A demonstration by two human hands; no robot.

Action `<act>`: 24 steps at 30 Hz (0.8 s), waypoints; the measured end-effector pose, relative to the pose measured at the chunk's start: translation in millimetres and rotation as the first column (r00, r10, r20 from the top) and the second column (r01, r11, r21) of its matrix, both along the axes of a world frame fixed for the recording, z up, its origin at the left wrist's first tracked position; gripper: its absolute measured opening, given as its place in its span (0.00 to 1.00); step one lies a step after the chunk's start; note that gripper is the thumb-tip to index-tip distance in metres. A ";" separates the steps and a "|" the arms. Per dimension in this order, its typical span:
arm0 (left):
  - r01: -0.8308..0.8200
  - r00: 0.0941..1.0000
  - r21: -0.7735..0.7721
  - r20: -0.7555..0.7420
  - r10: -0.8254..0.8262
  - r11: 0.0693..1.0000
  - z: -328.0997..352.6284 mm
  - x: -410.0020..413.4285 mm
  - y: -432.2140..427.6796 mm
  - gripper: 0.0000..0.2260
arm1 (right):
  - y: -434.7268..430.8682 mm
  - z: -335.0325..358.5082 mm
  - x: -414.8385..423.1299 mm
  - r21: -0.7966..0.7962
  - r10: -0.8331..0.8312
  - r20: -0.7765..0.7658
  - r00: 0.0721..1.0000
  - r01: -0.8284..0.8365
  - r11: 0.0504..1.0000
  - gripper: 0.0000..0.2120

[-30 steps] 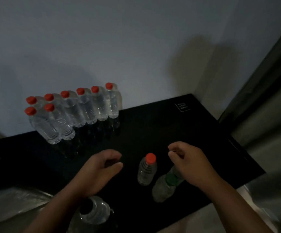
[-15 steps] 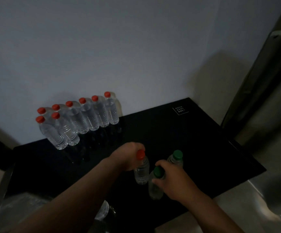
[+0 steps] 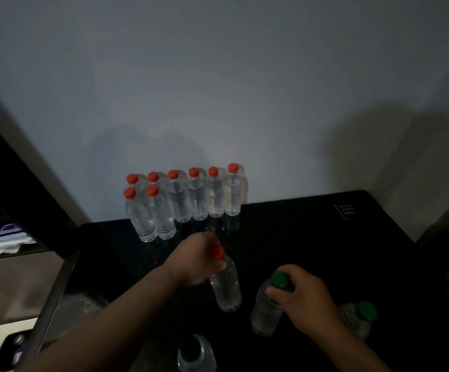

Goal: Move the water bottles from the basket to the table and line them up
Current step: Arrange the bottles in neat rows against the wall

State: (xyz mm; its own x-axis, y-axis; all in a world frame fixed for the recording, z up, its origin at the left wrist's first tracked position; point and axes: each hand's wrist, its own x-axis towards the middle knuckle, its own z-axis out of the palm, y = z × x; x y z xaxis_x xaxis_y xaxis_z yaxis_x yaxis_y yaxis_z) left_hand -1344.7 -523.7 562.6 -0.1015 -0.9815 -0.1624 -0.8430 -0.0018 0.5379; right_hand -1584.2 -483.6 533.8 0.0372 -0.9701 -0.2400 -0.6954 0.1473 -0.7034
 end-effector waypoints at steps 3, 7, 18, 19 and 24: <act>-0.025 1.000 -0.030 0.007 0.025 0.999 0.0 36.5 -22.4 0.08 | -36.9 3.9 38.0 -0.038 0.025 0.044 0.999 -0.023 0.999 0.09; -0.070 0.998 -0.068 -0.008 0.070 0.995 -7.0 75.2 -67.3 0.07 | -88.1 0.8 82.9 -0.072 0.050 0.078 0.996 -0.044 0.996 0.09; -0.114 0.989 -0.093 -0.109 0.104 0.989 -37.0 92.7 -185.6 0.09 | -173.2 -22.9 149.8 -0.110 0.084 0.102 0.991 -0.073 0.991 0.10; -0.099 0.991 -0.092 -0.097 0.090 0.991 -39.0 92.4 -192.2 0.09 | -176.5 -25.6 153.5 -0.115 0.086 0.102 0.991 -0.075 0.991 0.09; -0.065 0.998 -0.095 -0.032 0.062 0.993 -42.4 93.0 -213.2 0.08 | -192.5 -34.7 165.3 -0.135 0.083 0.108 0.991 -0.068 0.989 0.07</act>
